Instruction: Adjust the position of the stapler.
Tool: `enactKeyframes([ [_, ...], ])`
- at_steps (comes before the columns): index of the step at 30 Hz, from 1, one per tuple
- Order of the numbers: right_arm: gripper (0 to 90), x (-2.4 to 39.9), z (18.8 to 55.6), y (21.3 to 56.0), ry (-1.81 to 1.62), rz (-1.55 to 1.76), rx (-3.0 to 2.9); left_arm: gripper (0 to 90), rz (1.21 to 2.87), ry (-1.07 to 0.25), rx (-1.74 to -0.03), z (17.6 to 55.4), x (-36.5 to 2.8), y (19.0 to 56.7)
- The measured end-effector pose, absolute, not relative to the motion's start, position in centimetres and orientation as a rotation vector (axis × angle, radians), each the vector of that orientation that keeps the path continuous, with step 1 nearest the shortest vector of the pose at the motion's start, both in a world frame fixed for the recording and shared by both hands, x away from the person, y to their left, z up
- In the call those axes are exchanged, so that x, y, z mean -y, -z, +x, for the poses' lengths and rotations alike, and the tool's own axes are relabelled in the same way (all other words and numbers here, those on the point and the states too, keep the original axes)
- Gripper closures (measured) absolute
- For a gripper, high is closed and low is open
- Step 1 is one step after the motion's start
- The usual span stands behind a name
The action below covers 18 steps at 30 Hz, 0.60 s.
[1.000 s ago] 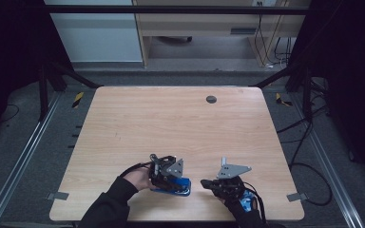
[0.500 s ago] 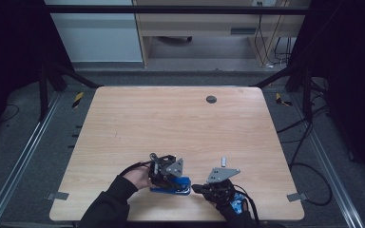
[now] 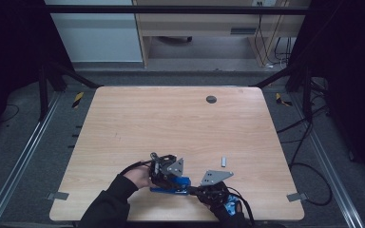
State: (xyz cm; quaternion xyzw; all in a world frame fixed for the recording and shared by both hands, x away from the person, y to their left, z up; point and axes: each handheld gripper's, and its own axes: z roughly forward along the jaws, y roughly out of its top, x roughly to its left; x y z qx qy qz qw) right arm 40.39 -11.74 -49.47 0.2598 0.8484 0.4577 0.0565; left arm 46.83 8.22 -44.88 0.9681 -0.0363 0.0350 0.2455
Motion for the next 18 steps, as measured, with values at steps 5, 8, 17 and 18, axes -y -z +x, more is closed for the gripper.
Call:
enactKeyframes([
  [5, 90.0, 11.54, 40.56, 49.61, -1.375, 0.787, -2.574, 65.1, 2.642, -0.096, 0.104, 46.84, -8.22, 44.89],
  [8, 90.0, 11.51, 40.66, 49.60, -1.377, 0.794, -2.568, 65.1, 2.642, -0.095, 0.106, 46.87, -8.23, 44.89],
  [17, 90.0, 11.17, 40.68, 49.84, -1.372, 0.779, -2.570, 65.2, 2.640, -0.090, 0.109, 46.93, -8.26, 44.86],
  [18, 90.0, 11.09, 40.68, 49.89, -1.372, 0.776, -2.568, 65.2, 2.640, -0.090, 0.110, 46.93, -8.27, 44.86],
])
